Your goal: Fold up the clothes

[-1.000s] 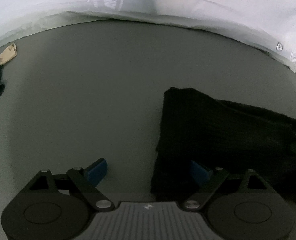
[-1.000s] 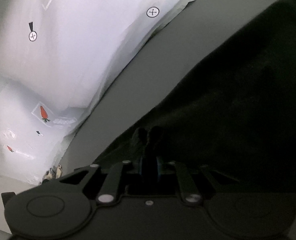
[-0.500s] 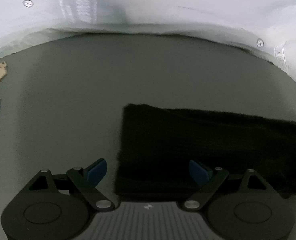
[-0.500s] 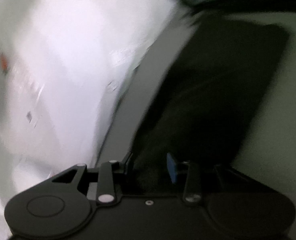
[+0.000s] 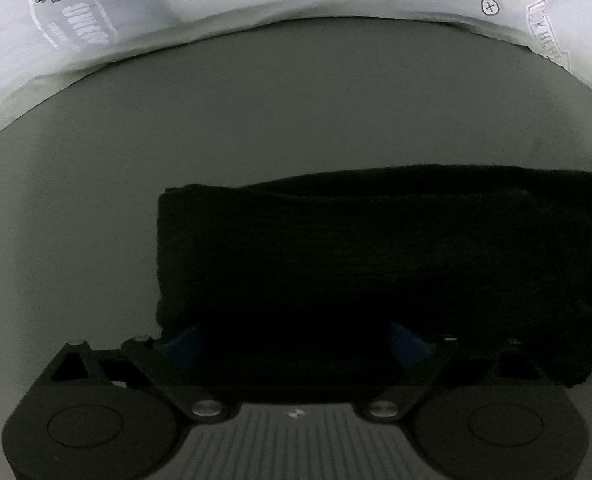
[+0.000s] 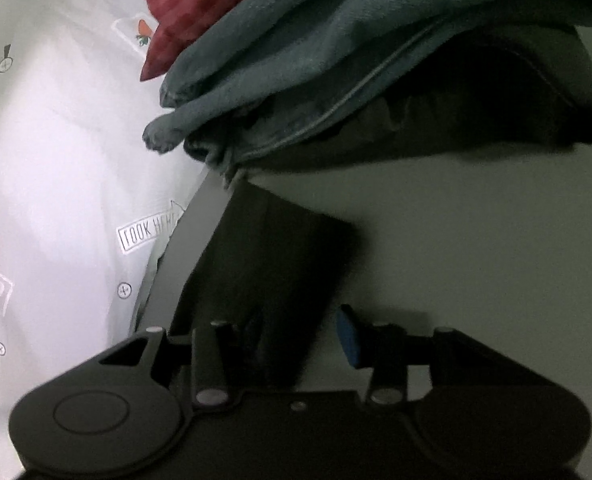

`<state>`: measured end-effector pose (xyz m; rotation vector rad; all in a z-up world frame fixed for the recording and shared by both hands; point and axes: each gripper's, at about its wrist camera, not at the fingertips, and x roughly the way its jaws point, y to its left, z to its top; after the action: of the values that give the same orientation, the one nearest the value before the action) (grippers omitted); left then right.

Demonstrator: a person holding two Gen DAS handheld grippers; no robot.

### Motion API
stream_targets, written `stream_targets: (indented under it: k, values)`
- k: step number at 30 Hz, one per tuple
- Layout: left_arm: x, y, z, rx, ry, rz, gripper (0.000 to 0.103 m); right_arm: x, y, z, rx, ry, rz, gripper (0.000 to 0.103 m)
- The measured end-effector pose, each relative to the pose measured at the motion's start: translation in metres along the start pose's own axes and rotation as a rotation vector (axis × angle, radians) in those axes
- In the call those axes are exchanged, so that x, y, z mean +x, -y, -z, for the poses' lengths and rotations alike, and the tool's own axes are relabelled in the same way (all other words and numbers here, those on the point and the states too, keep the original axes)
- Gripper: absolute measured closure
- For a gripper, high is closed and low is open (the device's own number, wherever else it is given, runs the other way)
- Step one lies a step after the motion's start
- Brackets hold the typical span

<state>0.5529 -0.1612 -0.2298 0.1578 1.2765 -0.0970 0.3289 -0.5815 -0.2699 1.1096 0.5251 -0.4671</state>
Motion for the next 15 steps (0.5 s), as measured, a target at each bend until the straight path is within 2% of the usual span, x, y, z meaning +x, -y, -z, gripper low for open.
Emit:
stream_targets:
  k: [3,6,11,14,15]
  values:
    - [0.003,-0.004,-0.001,-0.001,-0.006,0.015,0.000,0.004,0.003,-0.007,-0.014,0.021,0.002,0.059]
    - [0.003,-0.006,-0.001,0.005,-0.012,0.024,0.000,0.009,0.006,-0.016,0.015,0.037,-0.019,0.051]
    - [0.004,-0.007,-0.005,0.008,-0.023,0.027,0.000,0.018,0.001,-0.022,0.033,0.043,-0.039,0.051]
    - [0.004,-0.007,-0.010,0.009,-0.033,0.028,0.000,0.021,0.000,-0.023,0.028,0.040,-0.065,0.058]
    - [0.004,-0.007,-0.010,0.009,-0.035,0.027,0.000,0.022,0.001,-0.024,0.037,0.035,-0.075,0.066]
